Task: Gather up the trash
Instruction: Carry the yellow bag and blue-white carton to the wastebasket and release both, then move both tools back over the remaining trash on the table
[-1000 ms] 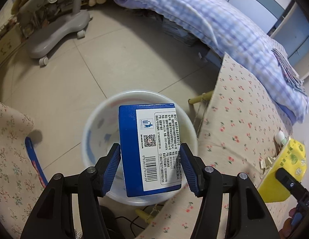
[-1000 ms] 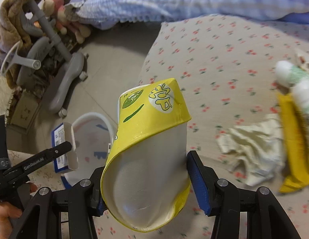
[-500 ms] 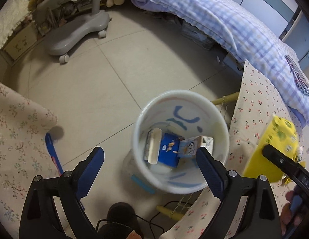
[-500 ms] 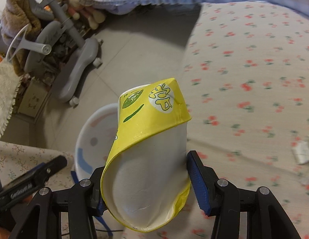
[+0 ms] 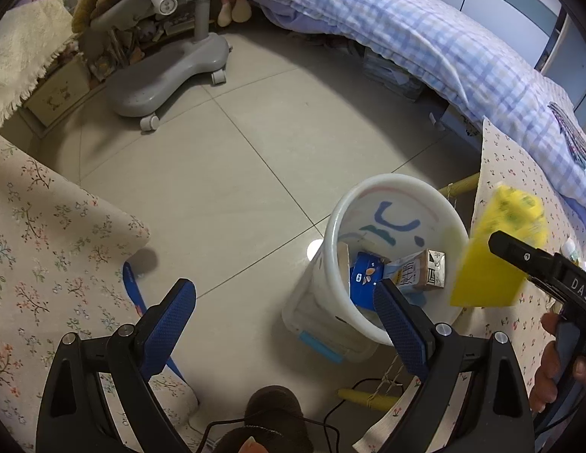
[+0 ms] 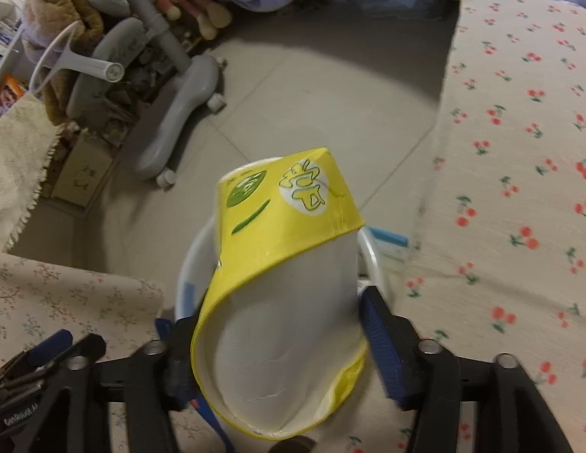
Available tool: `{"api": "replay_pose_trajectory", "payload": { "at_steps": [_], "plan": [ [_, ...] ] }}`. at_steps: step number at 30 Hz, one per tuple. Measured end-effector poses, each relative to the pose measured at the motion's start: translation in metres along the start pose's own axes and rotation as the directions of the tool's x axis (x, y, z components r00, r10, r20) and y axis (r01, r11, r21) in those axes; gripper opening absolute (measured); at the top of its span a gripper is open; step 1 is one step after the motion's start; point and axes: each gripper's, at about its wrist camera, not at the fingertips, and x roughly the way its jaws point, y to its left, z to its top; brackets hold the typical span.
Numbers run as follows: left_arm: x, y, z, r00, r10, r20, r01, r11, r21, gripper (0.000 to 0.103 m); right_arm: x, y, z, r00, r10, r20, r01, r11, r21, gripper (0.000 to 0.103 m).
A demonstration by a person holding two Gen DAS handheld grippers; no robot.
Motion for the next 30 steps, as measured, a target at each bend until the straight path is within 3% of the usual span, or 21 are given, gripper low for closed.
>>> {"api": "replay_pose_trajectory", "payload": {
  "at_steps": [14,30],
  "plan": [
    [-0.017,-0.030,-0.009,0.996,-0.085,0.001,0.084,0.996,0.036,0.096,-0.059,-0.009,-0.019,0.997,-0.062,0.051,0.063,0.998,-0.023,0.075],
    [-0.020,-0.127,-0.020,0.985,-0.163,-0.052,0.170,0.972,0.165,0.096,-0.158,-0.088,-0.046,0.967,-0.231,0.109,0.226,0.972,0.056,0.077]
  ]
}}
